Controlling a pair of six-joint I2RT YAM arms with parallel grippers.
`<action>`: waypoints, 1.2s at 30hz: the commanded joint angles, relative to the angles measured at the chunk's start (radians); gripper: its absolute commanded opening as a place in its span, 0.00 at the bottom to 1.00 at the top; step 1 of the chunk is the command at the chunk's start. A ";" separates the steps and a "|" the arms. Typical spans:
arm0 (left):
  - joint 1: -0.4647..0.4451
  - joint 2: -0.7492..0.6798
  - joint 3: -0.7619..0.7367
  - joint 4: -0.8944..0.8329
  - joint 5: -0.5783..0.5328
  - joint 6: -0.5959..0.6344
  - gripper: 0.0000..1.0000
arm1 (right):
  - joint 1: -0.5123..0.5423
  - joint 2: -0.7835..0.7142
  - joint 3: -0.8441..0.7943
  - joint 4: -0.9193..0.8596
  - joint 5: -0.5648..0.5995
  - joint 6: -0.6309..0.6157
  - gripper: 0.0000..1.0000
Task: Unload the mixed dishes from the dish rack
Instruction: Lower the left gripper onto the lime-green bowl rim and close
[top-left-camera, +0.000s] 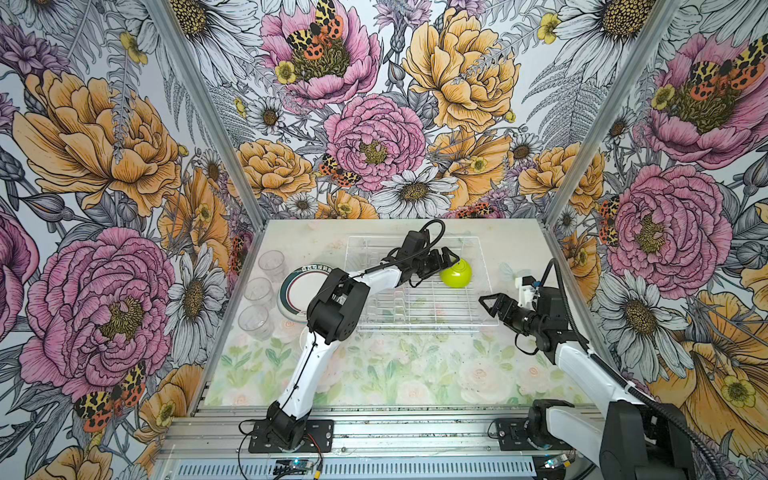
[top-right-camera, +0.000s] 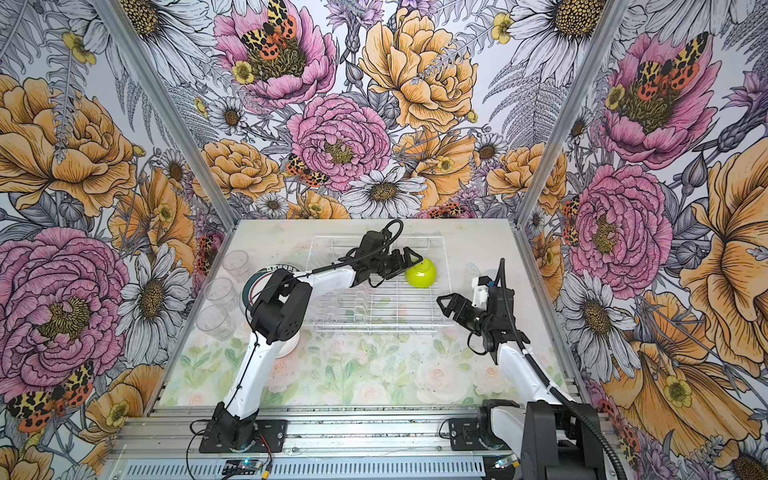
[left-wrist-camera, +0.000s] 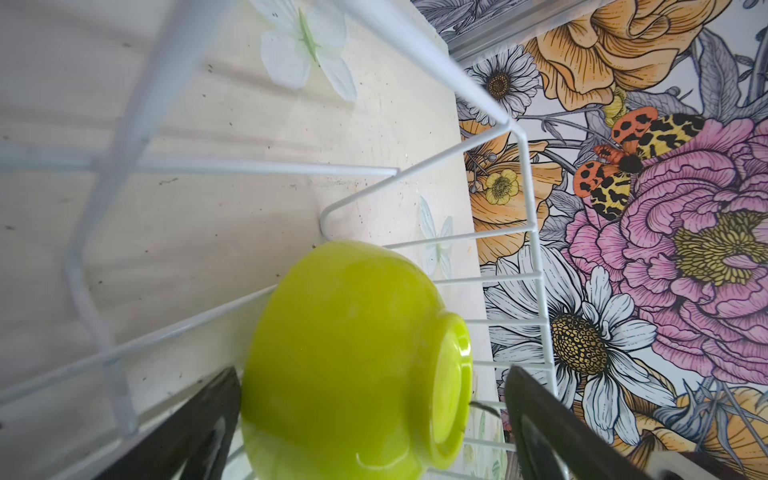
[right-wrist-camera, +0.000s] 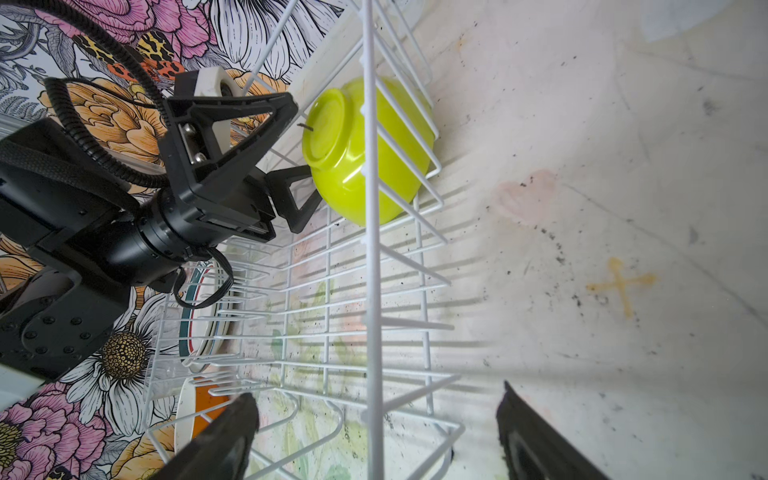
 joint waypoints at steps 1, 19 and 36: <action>-0.023 -0.066 -0.035 0.092 0.067 -0.047 0.99 | -0.006 0.004 0.019 0.020 0.019 -0.019 0.91; -0.032 -0.111 -0.124 0.337 0.125 -0.178 0.99 | -0.006 0.009 0.021 0.015 0.030 -0.020 0.91; -0.057 -0.077 -0.115 0.419 0.136 -0.246 0.86 | -0.007 0.009 0.021 0.014 0.038 -0.020 0.91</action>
